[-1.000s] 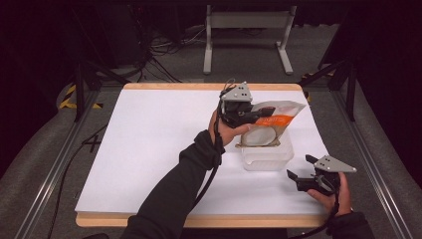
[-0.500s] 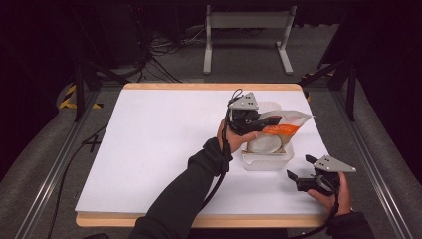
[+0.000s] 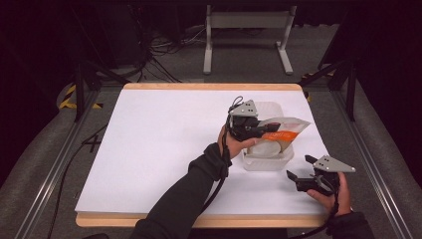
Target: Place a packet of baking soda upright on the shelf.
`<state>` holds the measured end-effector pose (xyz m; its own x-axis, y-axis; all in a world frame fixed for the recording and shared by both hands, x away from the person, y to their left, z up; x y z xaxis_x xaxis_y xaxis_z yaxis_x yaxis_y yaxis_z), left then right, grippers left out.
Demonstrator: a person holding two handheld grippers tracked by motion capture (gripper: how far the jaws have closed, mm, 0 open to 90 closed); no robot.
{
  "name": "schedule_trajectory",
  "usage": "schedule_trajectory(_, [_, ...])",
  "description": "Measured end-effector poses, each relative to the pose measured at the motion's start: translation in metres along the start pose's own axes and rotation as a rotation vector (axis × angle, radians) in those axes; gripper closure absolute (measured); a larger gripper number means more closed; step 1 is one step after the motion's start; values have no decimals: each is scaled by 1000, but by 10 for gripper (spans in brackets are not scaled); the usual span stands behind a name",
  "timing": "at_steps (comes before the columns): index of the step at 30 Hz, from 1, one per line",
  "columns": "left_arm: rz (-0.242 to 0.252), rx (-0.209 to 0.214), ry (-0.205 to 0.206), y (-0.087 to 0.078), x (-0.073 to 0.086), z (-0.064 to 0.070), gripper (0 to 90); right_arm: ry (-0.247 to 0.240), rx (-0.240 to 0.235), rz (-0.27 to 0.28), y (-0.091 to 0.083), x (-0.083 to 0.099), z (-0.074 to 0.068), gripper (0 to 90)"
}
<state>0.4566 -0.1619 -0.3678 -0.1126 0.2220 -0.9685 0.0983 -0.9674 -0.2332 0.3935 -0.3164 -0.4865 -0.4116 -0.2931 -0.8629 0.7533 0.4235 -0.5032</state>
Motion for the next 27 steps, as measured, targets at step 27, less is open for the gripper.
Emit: schedule_trajectory(27, [-48,-39,-9,-9,20,-8,899,-7,1,-7,1,0,0,107])
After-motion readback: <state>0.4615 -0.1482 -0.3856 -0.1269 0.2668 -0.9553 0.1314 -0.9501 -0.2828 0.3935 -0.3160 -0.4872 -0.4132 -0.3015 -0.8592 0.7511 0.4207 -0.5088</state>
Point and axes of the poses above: each handheld gripper's, and its own axes: y roughly forward along the jaws, x roughly out of its underside, z roughly to its right, the point moved 9 cm from there along y, roughly forward along the jaws, and after that the axes turned 3 degrees about y, right-handed, at the moved point
